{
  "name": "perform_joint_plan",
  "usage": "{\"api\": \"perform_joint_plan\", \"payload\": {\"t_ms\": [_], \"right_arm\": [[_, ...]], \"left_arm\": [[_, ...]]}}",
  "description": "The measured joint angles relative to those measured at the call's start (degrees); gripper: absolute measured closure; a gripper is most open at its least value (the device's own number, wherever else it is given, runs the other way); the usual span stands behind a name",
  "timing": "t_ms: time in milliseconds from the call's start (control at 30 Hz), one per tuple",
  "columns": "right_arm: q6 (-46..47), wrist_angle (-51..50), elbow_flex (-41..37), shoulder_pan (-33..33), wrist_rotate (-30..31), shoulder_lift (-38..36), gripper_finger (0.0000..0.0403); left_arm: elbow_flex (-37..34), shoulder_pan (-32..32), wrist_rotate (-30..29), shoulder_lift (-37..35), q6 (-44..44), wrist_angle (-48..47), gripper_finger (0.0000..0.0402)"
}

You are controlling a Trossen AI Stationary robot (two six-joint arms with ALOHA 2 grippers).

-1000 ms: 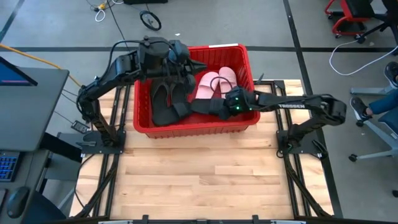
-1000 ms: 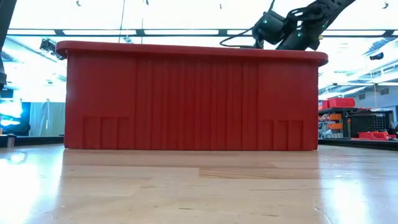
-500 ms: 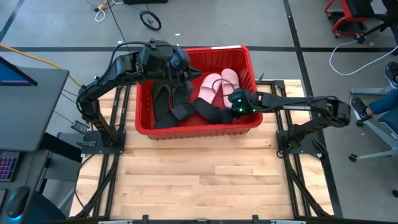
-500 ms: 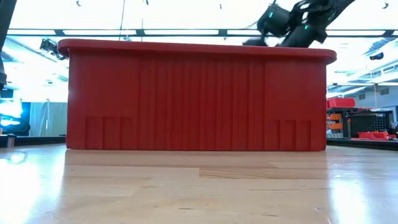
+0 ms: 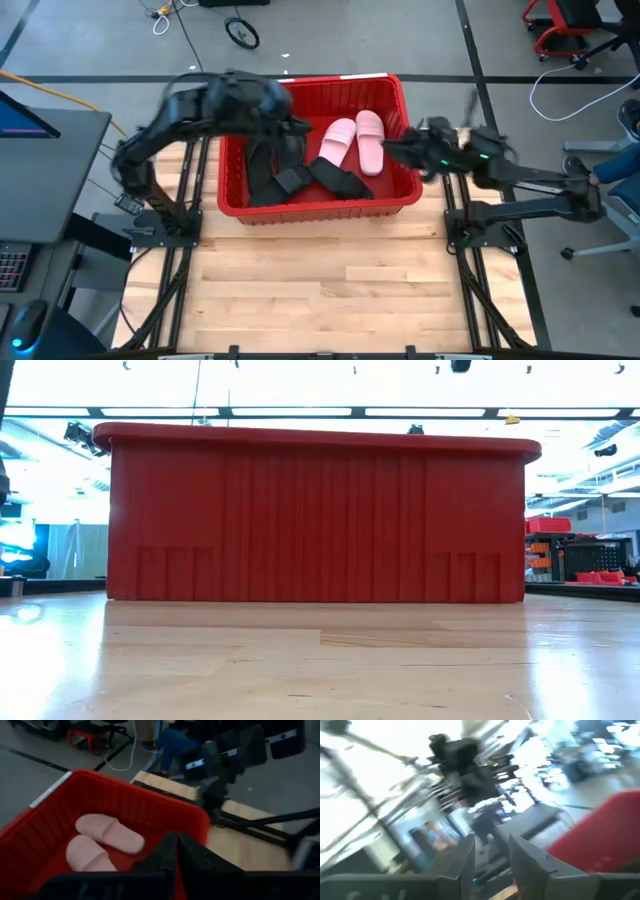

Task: Pick and place slides into bin
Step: Return to Home Position

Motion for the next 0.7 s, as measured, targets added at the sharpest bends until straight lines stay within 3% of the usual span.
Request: {"api": "perform_joint_plan", "payload": {"t_ms": [167,267,333,433,500,700], "right_arm": [[-8.8,-8.5,0.0,10.4,-0.5,-8.7,0.0279],[-14.9,-17.1,0.0,16.6,0.0,-12.2,0.0279],[-16.7,-22.2,0.0,19.7,4.2,-13.9,0.0279],[-19.1,-28.7,-0.1,22.3,13.7,-15.4,0.0279],[-19.8,-31.8,-0.1,23.2,18.0,-16.1,0.0279],[-23.9,-30.2,-3.7,24.7,16.0,-17.8,0.0279]], "left_arm": [[0.1,-3.4,-0.8,-6.4,-3.6,-5.2,0.0372],[0.1,-6.3,-6.6,-10.4,-5.7,-10.0,0.0367],[0.1,-8.5,-12.7,-13.4,-5.7,-14.7,0.0366],[0.1,-11.3,-20.1,-16.9,-7.6,-23.1,0.0368],[0.1,-12.7,-21.8,-18.8,-10.9,-27.2,0.0371],[-4.7,-17.6,-22.8,-26.4,-11.3,-27.6,0.0371]]}}
